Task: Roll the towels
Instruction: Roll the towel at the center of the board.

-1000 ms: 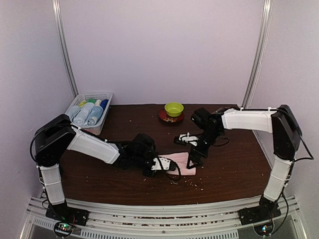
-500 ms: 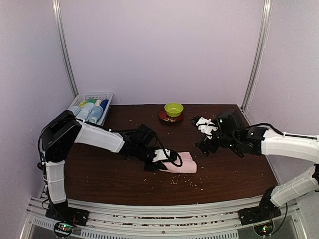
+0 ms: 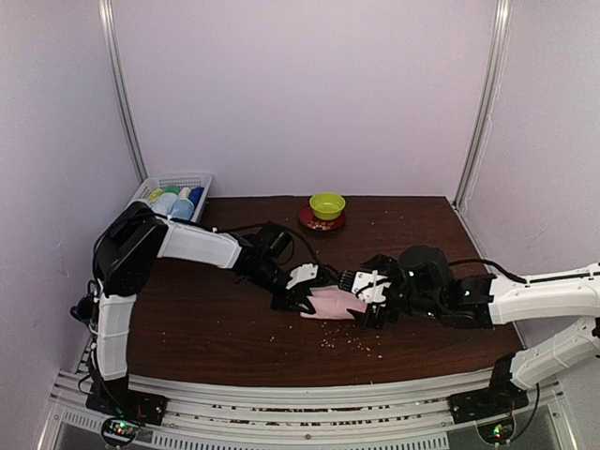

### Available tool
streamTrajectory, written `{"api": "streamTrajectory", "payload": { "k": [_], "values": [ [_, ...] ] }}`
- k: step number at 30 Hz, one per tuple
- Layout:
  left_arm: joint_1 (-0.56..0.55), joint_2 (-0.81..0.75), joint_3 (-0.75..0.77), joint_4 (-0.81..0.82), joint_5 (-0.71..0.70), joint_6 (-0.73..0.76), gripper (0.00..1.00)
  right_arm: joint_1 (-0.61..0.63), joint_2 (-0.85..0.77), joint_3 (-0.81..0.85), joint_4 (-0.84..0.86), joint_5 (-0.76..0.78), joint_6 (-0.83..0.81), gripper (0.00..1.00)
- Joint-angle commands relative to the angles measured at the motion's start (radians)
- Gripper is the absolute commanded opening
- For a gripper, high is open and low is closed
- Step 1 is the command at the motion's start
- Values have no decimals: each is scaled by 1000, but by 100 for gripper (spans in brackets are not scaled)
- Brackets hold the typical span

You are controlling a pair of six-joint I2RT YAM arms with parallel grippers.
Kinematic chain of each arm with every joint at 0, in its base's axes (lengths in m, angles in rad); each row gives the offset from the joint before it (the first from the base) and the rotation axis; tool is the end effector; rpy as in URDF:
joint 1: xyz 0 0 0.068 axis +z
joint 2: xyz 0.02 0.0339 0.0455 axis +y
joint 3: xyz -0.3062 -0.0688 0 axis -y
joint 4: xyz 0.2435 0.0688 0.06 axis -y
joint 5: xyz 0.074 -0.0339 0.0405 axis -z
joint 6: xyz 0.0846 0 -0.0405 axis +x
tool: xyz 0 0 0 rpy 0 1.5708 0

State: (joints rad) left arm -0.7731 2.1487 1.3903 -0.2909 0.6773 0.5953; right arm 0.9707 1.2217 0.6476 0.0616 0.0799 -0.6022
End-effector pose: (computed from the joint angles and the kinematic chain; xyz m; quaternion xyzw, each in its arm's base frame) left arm 0.3030 -0.3697 0.1247 0.6424 0.6521 -0.3413 0.2137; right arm 0.1695 0.2358 0.2417 -0.5963 0.6235 0.0585 0.5022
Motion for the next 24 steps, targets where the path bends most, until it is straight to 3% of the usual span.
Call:
{"api": "streamTrajectory", "payload": {
  "k": [1, 12, 24],
  "values": [
    [37, 117, -8, -196, -102, -46, 0, 37, 63, -21, 17, -29, -113, 96],
    [40, 145, 36, -242, -95, -40, 0, 58, 306, 77, 20, 76, -200, 91],
    [44, 144, 44, -249, -91, -35, 0, -11, 474, 242, -149, 42, -221, 66]
  ]
}}
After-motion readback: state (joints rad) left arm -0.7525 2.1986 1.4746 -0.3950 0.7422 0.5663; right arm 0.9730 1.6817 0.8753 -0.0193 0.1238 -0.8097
